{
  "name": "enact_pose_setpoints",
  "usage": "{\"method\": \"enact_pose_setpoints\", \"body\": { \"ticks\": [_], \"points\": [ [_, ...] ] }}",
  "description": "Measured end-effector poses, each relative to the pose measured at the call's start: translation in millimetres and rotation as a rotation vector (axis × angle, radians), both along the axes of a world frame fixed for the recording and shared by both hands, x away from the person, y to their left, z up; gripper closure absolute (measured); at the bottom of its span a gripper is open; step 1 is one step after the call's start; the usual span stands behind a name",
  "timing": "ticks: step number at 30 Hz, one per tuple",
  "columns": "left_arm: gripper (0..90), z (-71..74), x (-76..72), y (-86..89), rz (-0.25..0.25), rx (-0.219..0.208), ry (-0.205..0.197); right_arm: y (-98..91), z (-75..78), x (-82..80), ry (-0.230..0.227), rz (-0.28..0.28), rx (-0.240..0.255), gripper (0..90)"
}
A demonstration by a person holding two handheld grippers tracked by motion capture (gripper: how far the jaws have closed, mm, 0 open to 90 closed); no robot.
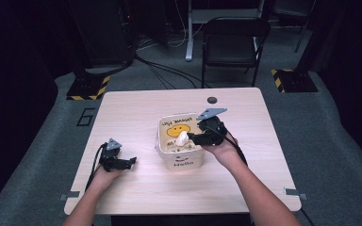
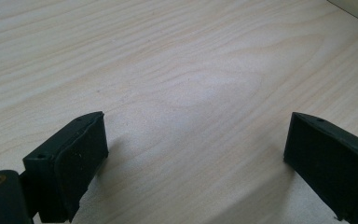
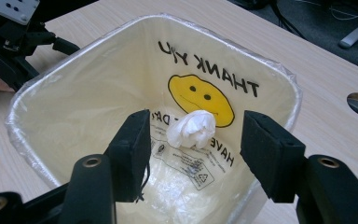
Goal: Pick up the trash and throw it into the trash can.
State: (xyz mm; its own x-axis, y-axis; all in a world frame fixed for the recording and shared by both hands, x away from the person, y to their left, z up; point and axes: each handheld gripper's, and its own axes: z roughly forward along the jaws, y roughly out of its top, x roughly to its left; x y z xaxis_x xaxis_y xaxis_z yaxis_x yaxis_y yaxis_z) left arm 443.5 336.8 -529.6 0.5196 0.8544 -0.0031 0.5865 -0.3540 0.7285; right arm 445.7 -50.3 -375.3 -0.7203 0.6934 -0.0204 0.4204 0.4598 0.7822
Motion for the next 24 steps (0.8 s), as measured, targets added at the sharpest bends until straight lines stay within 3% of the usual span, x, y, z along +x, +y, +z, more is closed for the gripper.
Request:
{"method": "enact_pose_setpoints", "body": {
  "ticks": [24],
  "points": [
    [5.9,0.0,0.0,0.0,-0.001,0.001,0.000,-25.1,0.3,-34.7,-0.047,-0.012,0.023,41.4]
  ]
}}
